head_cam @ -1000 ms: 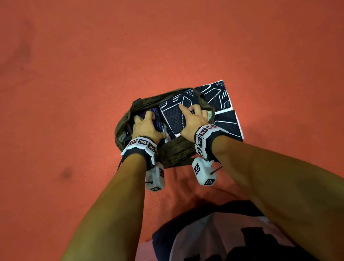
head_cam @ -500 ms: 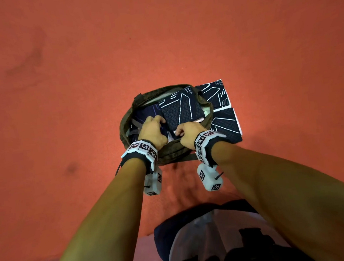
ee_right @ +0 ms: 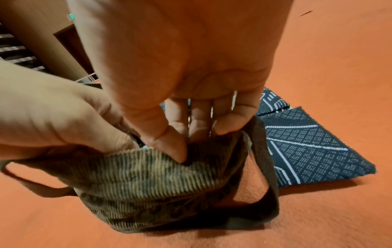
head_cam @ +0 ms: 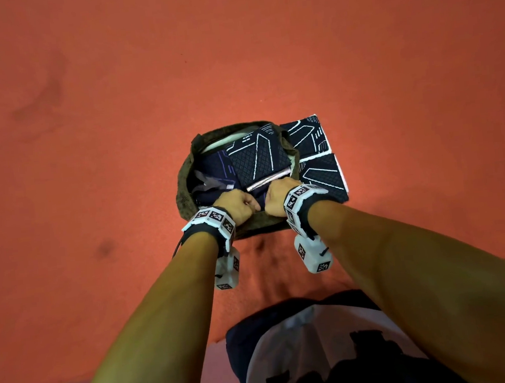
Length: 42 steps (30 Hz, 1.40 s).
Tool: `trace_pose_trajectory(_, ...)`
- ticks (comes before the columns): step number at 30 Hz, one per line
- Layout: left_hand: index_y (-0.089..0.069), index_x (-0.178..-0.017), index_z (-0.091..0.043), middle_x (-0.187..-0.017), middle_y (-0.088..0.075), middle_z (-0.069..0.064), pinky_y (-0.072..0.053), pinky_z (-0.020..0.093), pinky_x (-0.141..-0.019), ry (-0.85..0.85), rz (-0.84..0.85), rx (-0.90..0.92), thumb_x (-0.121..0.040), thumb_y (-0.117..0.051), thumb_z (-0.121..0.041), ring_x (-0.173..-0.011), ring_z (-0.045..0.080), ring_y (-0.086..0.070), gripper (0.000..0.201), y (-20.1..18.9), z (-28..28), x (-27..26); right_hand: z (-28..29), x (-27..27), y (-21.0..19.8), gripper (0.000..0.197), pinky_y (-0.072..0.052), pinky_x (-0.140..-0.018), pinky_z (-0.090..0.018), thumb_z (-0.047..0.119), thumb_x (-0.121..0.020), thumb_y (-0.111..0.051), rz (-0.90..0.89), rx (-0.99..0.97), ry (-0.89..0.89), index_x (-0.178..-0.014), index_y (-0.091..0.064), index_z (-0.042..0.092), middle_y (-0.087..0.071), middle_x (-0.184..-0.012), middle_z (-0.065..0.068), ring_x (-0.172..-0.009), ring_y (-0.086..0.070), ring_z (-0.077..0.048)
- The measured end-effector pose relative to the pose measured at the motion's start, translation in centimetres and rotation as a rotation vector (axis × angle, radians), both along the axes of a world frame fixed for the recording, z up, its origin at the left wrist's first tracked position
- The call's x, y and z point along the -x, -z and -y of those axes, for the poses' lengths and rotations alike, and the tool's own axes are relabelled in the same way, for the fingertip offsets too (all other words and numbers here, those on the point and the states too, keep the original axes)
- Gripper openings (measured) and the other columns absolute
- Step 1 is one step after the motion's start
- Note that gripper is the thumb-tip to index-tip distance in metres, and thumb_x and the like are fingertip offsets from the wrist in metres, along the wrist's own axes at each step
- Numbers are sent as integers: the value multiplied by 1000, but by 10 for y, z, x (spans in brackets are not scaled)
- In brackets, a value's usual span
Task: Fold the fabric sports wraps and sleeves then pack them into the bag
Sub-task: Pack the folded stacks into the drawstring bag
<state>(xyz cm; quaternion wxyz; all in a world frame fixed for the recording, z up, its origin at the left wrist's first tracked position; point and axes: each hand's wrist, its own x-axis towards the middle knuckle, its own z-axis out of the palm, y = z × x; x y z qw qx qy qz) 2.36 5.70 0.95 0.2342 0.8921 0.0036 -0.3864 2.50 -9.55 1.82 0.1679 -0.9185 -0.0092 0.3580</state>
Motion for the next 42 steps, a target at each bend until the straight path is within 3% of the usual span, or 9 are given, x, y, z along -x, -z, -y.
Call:
trace_pose_trajectory(4,-70,-89,-30,-98,-71,-7,-50,24,-87,-9,-67,-11,-83,-70,-19,-102,15,-64,13,3,3,5,3,1,-8,16,-55,-75,-34,27,-85,-56,-67,36,-31,-80,-57,12,-59,-88,-9,-85,-62,-28)
trace_pose_trajectory(10,-71,-115,-17,-104,-61,0,-49,27,-88,44,-78,-124,-84,-72,-23,-96,17,-56,31,-2,1,7,4,2,-11,20,-50,-71,-32,23,-85,-54,-10,-7,64,-70,-51,11,-57,-86,-11,-80,-58,-31)
trace_pose_trajectory(16,-71,-100,-22,-103,-69,2,-51,26,-86,0,-23,-76,-84,-70,-22,-102,21,-64,16,-6,15,10,8,4,-5,18,-58,-77,-37,16,-82,-53,51,-68,63,-87,-71,15,-69,-98,-11,-83,-63,-32)
trace_pose_trajectory(22,-72,-96,-19,-92,-73,5,-48,24,-78,-68,84,64,-84,-58,-14,-92,24,-66,19,-11,59,-5,40,-3,-4,26,-57,-80,-38,17,-83,-56,134,-44,123,-106,-67,21,-60,-117,-14,-96,-62,-33)
trace_pose_trajectory(27,-72,-92,-19,-93,-73,6,-49,23,-80,-85,63,149,-85,-53,-11,-87,22,-65,22,-9,105,-15,82,-7,5,34,-52,-93,-42,29,-92,-58,171,-37,199,-121,-62,12,-59,-125,-15,-119,-53,-36)
trace_pose_trajectory(30,-71,-89,-13,-87,-76,11,-57,33,-86,-61,-35,178,-79,-53,-4,-85,27,-72,22,1,129,-21,106,-9,13,39,-50,-96,-42,30,-93,-58,152,-19,240,-126,-60,10,-57,-129,-18,-120,-54,-37)
trace_pose_trajectory(33,-67,-79,-17,-88,-74,19,-58,47,-87,-75,-116,179,-62,-49,-7,-87,36,-72,27,38,141,-28,123,-9,22,39,-52,-91,-40,22,-90,-58,107,-6,285,-127,-58,10,-57,-127,-18,-118,-55,-37)
trace_pose_trajectory(37,-70,-114,-14,-121,-67,17,-49,34,-99,-14,-36,18,-87,-53,-15,-114,36,-62,32,39,155,-24,142,-10,36,41,-51,-91,-40,14,-88,-55,45,-1,333,-129,-55,10,-54,-125,-17,-116,-54,-36)
trace_pose_trajectory(42,-58,-129,-3,-131,-59,24,-44,36,-101,-57,-21,-79,-94,-55,-22,-121,40,-55,40,66,164,-22,156,-11,59,46,-51,-93,-41,14,-88,-57,-42,-19,391,-133,-51,12,-52,-123,-14,-114,-54,-35)
